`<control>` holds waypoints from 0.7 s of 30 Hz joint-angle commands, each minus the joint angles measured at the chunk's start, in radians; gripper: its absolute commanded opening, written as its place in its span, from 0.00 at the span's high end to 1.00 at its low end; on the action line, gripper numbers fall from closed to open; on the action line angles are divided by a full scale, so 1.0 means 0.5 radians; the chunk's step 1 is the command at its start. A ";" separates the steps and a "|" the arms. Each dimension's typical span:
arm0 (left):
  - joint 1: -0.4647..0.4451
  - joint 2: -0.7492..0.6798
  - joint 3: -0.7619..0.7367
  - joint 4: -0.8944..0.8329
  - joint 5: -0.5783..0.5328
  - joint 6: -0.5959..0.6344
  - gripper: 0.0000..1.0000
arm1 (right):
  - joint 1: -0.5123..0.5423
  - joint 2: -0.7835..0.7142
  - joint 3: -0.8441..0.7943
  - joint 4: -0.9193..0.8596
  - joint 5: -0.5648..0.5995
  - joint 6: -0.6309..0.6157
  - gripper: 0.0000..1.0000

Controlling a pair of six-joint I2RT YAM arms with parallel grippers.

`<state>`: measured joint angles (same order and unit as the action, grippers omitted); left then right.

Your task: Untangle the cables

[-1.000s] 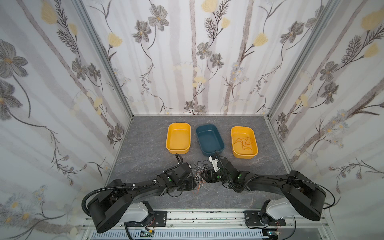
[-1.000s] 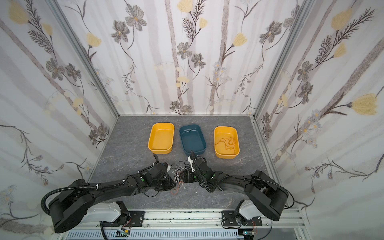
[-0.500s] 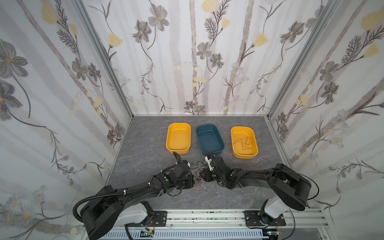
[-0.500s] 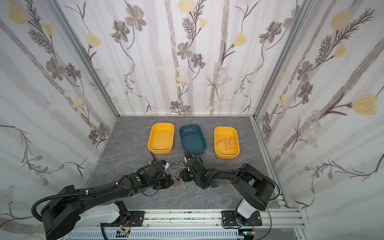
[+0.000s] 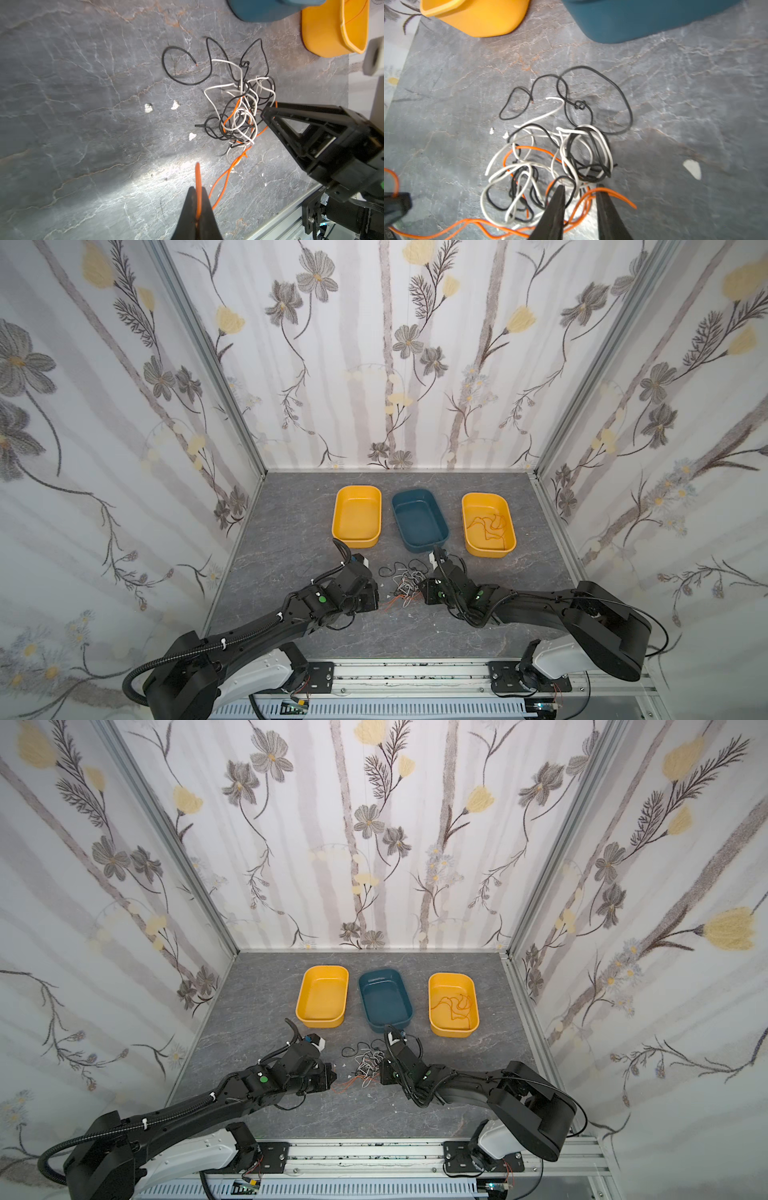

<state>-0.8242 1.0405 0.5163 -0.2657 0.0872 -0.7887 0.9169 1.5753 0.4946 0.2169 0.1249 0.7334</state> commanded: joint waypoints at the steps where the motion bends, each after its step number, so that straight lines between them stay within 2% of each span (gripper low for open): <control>1: 0.031 -0.034 0.026 -0.084 -0.070 0.033 1.00 | -0.013 -0.065 -0.063 -0.028 0.106 0.058 0.80; 6: 0.068 -0.041 0.044 -0.110 -0.094 0.052 1.00 | -0.018 -0.174 -0.136 -0.080 0.151 0.096 0.80; 11: 0.094 -0.071 0.067 -0.135 -0.186 0.069 1.00 | -0.033 -0.340 -0.205 -0.177 0.223 0.101 0.61; 14: 0.110 -0.066 0.069 -0.107 -0.176 0.094 1.00 | -0.036 -0.478 -0.231 -0.211 0.228 0.072 0.56; 21: 0.163 0.040 0.150 -0.096 -0.150 0.174 1.00 | -0.021 -0.700 -0.168 -0.228 0.030 -0.134 0.55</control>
<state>-0.7513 1.0492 0.5735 -0.3199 0.0227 -0.7319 0.9020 1.2369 0.3870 0.1009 0.1989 0.7265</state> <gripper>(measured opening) 0.050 0.451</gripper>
